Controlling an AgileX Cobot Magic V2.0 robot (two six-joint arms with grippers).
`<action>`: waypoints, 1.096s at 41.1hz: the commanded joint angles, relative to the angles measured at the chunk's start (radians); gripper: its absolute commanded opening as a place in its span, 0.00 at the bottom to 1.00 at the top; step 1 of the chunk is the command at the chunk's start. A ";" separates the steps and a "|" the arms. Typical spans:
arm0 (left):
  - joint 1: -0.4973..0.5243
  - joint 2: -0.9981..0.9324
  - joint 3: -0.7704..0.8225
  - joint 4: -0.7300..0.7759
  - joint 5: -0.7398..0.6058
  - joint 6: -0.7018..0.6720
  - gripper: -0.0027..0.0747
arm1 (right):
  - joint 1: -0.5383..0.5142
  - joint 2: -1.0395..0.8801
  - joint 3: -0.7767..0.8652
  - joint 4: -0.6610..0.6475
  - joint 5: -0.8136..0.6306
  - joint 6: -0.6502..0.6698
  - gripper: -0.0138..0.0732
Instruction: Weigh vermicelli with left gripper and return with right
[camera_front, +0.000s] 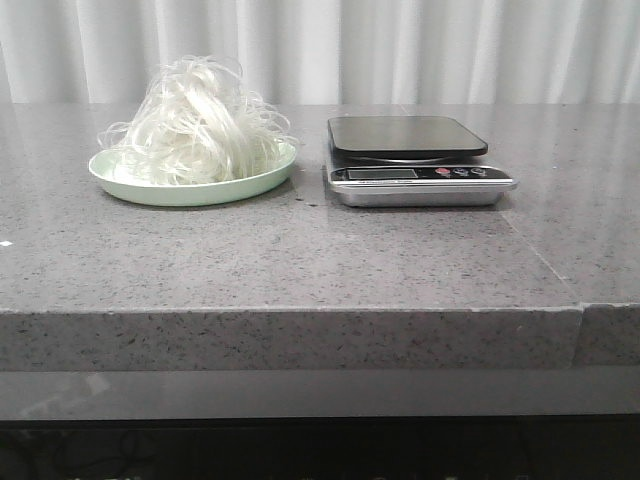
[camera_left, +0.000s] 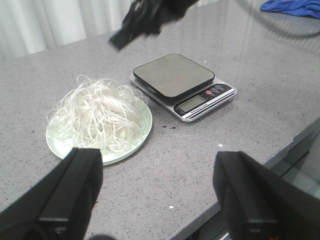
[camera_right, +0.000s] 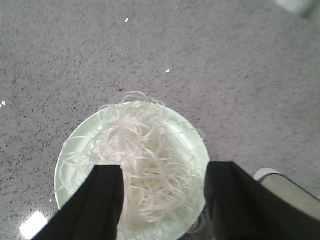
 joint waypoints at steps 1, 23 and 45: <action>-0.001 0.006 -0.025 -0.005 -0.075 -0.010 0.71 | -0.032 -0.154 0.030 -0.014 -0.039 -0.009 0.71; -0.001 0.006 -0.025 -0.005 -0.075 -0.010 0.71 | -0.134 -0.713 0.559 -0.037 -0.065 -0.010 0.71; -0.001 0.006 -0.025 -0.005 -0.075 -0.010 0.71 | -0.134 -1.227 0.942 -0.024 0.115 -0.011 0.71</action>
